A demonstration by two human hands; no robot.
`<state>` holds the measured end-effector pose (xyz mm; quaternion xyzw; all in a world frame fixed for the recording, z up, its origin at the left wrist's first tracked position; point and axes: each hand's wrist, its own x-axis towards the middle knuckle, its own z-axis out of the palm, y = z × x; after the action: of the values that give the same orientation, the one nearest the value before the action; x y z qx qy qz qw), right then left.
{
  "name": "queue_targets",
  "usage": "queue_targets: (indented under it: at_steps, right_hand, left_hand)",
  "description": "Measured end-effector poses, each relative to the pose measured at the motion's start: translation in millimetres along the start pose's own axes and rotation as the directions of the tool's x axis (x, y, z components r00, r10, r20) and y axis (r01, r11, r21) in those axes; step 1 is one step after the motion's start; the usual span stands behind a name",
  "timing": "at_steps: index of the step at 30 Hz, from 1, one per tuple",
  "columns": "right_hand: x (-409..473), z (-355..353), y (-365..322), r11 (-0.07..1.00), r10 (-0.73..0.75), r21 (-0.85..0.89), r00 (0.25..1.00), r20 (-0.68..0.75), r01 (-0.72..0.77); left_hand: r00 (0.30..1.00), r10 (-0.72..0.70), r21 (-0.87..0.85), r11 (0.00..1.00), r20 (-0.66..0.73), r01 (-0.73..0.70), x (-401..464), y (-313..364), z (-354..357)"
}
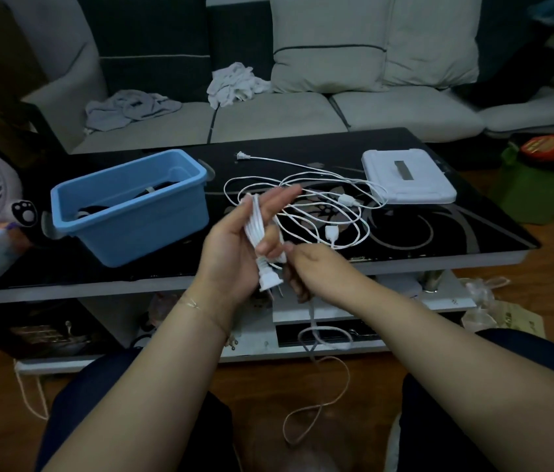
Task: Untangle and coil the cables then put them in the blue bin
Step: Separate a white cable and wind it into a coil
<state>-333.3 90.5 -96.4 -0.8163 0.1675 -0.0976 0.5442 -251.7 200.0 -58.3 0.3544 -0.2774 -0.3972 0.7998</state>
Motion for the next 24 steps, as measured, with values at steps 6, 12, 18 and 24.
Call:
queue_targets:
  at_steps: [6,12,18,24]
  right_hand:
    - [-9.2,-3.2,2.1,0.969,-0.068,-0.217,0.970,0.235,0.121]
    - [-9.9,-9.4,6.0,0.922,-0.084,-0.347,0.964,0.254,0.172]
    - [-12.4,-13.6,5.3,0.888,-0.048,-0.425,0.955,0.292,0.174]
    - [-18.2,-11.6,-5.1,0.898,-0.037,-0.403,0.945,0.326,0.174]
  left_hand:
    - [0.965,0.177,0.379,0.921,-0.195,-0.093,0.1,1.4,-1.9]
    - [0.967,0.175,0.478,0.876,-0.187,-0.066,-0.4,-5.5,2.4]
    - [0.981,0.189,0.596,0.794,-0.053,-0.121,-1.5,-11.6,-2.8]
    - [0.987,0.158,0.908,0.406,0.040,-0.102,-2.9,-20.5,-3.8]
